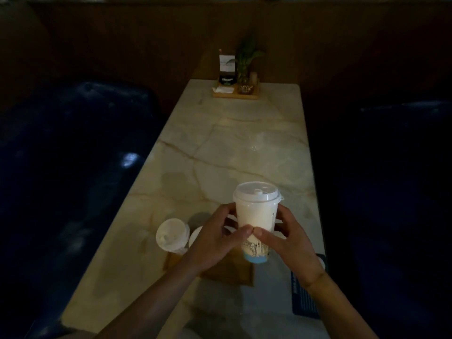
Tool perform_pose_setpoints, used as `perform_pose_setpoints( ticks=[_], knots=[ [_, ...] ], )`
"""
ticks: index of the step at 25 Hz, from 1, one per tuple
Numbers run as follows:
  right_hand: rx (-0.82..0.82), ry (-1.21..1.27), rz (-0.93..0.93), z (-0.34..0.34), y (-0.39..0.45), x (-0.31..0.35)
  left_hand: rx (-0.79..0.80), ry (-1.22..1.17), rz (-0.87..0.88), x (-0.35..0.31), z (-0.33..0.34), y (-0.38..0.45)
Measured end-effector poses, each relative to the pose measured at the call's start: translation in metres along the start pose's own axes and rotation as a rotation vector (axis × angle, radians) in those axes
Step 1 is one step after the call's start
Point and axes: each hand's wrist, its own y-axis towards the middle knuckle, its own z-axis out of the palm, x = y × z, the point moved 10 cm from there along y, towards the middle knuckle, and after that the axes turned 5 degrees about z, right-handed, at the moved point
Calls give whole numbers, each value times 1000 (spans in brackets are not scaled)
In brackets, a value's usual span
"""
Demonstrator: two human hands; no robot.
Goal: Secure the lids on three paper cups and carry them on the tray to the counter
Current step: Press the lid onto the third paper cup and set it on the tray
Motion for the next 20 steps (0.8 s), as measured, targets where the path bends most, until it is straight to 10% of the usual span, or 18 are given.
perform_pose_setpoints(
  ticks=[11, 20],
  knots=[
    [18, 311, 76, 23, -37, -7, -224, 53, -3, -12, -12, -57],
    [92, 362, 111, 24, -48, -2, -266, 351, 566, -112, -45, -51]
  ],
)
